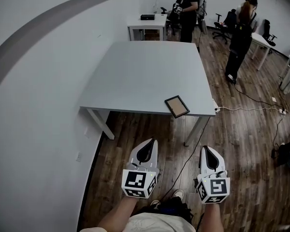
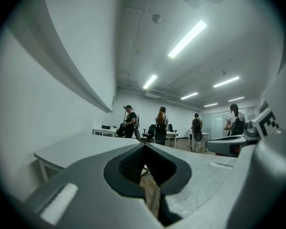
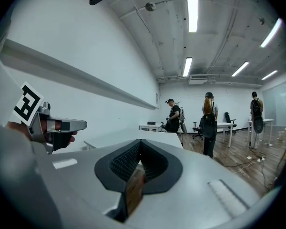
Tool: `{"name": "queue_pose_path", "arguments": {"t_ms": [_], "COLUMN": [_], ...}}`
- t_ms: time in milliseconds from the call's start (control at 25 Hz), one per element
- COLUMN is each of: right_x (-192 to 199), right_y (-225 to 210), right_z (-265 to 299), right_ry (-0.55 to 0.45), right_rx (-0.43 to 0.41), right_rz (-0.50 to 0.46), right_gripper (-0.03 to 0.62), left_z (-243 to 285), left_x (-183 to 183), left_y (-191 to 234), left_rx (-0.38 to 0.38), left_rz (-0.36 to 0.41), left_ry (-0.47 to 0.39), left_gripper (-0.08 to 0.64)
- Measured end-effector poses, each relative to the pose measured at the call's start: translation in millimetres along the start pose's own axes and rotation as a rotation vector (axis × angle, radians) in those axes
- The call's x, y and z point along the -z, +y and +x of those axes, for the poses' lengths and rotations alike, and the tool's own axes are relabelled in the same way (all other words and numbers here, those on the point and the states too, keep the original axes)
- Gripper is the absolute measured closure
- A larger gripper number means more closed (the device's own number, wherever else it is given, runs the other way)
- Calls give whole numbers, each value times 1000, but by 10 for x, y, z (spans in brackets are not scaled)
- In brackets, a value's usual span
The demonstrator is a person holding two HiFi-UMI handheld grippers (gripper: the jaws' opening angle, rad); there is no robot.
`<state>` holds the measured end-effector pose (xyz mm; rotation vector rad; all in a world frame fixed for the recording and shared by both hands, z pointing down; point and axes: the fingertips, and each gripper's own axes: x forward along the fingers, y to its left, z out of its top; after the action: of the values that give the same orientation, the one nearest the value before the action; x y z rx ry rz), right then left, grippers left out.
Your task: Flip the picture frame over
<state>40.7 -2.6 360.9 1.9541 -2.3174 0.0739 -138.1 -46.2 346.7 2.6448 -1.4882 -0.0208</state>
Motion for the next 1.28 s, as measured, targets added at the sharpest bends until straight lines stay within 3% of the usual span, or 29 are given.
{"name": "queue_pose_path", "arguments": {"t_ms": [200,640,1280], "right_x": [99,-102,44], "right_y": [-180,-903,-1608], "right_z": [284,916,1356], "right_ry": [16,-14,-3], "right_rx": [-24,-87,-151], "right_rz": [30,34,6], "right_gripper": [570,569,569], "left_z": [296,1128,1934], "left_x": [30,-120,22], "left_y": [-13,-195,-592], "left_rx": [-14,-73,-129], "left_rz": [-1,9,37], "left_ry": [12,3,31], "left_gripper": [560,560,560]}}
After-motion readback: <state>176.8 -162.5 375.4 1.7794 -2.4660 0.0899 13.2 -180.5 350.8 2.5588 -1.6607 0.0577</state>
